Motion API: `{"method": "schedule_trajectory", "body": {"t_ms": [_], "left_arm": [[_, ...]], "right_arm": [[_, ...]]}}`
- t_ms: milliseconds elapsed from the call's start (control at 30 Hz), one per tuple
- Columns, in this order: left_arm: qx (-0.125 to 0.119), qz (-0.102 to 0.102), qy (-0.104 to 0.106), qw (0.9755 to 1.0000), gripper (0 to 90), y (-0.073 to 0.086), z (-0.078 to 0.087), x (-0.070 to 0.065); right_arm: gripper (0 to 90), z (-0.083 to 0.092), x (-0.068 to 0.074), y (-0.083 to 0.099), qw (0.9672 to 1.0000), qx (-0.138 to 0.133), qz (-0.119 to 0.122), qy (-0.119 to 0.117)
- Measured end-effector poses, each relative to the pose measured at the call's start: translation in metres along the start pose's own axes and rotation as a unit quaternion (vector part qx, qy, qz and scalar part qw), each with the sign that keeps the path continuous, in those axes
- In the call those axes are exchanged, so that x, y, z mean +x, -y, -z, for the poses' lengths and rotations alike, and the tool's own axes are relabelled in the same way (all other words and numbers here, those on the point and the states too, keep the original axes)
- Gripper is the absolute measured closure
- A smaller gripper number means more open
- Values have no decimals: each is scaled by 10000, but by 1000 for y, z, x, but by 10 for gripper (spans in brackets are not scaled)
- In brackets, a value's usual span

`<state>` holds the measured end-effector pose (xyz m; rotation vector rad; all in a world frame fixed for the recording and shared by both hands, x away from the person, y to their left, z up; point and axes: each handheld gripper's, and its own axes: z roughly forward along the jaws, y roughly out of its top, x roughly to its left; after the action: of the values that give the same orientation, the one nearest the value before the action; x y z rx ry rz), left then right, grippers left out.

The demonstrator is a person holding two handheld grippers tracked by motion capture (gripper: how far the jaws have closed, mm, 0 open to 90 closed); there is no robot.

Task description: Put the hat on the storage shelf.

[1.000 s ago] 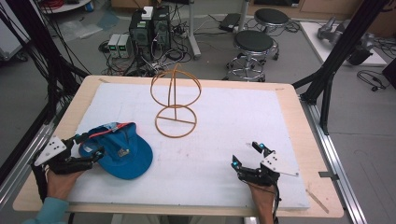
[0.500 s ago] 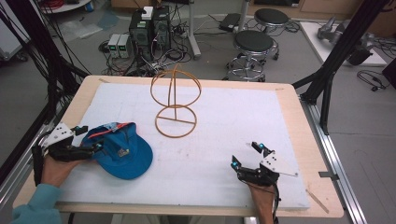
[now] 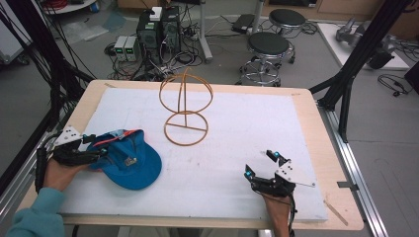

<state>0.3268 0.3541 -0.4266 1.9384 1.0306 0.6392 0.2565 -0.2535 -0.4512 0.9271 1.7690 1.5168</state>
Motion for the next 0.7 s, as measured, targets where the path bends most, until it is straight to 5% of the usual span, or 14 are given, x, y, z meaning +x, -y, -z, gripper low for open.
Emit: {"method": "schedule_trajectory", "body": {"t_ms": [333,567,700], "left_arm": [[233,18,19,9997,633,1,-2,-3],[420,-102,-46,9991,695,4,-7,-6],[411,-59,-122,9991,606,6,-8,-6]], "right_arm": [[88,1,0,0,10000,-17,-35,1],[88,1,1,0,10000,-19,-58,14],[88,1,1,0,10000,-18,-62,13]]}}
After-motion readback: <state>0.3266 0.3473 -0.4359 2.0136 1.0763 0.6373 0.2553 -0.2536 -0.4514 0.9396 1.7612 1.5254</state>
